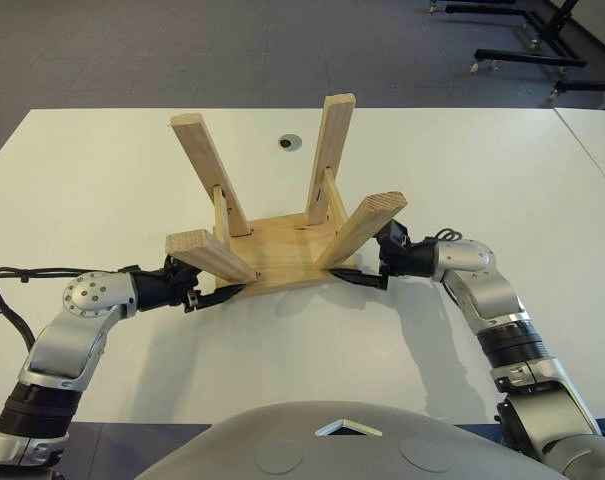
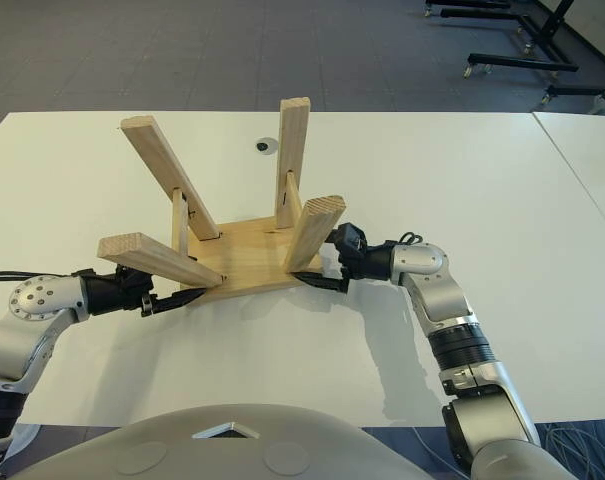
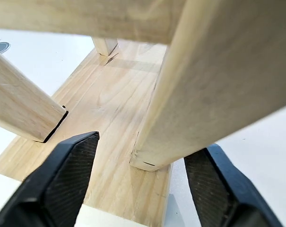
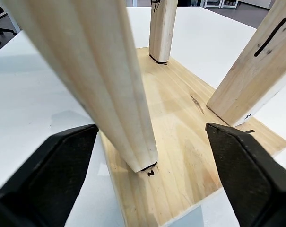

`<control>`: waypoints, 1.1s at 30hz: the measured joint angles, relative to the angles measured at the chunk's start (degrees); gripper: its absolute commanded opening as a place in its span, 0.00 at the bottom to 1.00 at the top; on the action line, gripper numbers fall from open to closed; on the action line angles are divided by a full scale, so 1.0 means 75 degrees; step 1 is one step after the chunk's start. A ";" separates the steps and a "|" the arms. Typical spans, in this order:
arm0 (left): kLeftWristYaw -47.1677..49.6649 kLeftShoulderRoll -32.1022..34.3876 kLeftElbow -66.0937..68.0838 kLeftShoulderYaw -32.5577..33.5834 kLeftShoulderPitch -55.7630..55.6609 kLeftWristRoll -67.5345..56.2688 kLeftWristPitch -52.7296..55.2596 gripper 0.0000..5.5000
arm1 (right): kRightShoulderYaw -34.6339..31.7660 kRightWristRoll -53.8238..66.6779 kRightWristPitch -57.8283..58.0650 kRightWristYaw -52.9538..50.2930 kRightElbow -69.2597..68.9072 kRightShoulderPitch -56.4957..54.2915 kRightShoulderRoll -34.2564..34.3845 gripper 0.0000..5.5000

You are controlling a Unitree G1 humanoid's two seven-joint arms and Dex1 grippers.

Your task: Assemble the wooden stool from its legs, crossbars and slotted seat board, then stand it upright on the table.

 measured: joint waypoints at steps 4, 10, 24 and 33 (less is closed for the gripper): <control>-0.0005 -0.0047 0.0003 0.0001 -0.0026 -0.0007 -0.0002 0.35 | 0.0102 -0.0020 -0.0039 0.0082 0.0007 -0.0012 0.0056 0.51; -0.0163 -0.0055 -0.0002 0.0057 -0.0015 -0.0176 0.0011 0.22 | 0.0088 0.0021 -0.0035 0.0227 0.0005 -0.0039 0.0053 0.28; -0.1112 0.0251 -0.0795 0.0765 0.0542 -0.1909 0.1258 0.22 | -0.0057 0.1303 0.2213 0.1246 -0.2049 0.0491 -0.1070 0.20; -0.1372 0.1415 -0.2501 0.2007 0.2327 -0.5790 0.4623 0.22 | -0.1330 0.6083 0.8470 -0.0649 -0.4908 0.1420 -0.2040 0.20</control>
